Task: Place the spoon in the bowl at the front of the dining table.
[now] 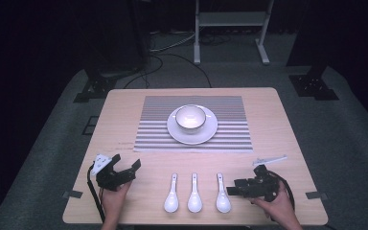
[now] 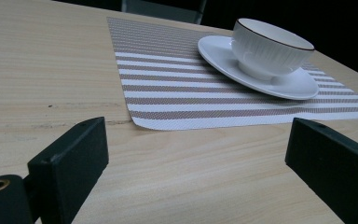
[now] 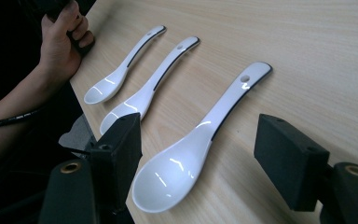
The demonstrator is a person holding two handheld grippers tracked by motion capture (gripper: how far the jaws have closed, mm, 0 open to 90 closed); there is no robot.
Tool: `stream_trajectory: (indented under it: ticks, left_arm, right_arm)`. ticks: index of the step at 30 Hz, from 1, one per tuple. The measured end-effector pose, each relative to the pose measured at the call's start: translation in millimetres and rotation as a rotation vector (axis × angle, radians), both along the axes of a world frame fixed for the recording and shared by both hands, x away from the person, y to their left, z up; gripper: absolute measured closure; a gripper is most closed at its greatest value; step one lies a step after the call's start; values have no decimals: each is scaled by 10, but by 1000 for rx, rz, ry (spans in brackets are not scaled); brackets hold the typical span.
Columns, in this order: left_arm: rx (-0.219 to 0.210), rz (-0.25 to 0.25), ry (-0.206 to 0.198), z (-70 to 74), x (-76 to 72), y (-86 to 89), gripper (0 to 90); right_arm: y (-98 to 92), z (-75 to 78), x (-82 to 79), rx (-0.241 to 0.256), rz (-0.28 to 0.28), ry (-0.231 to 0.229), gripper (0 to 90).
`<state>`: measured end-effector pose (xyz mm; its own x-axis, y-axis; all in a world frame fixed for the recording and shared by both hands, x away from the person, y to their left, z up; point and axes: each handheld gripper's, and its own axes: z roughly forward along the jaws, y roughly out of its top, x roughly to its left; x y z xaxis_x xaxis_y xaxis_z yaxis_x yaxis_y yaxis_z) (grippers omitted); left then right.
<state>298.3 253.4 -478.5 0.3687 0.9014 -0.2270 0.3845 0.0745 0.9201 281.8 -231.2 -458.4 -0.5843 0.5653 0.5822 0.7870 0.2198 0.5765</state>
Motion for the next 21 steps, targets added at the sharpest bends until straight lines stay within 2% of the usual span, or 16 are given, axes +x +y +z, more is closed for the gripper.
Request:
stream_trajectory:
  ticks: [8, 21]
  left_arm:
    - [0, 0, 0, 0, 0, -1, 46]
    - [1, 0, -4, 1, -6, 1, 46]
  right_arm:
    - [112, 34, 125, -14, 19, 6, 333]
    - [204, 5, 260, -43, 15, 20, 404]
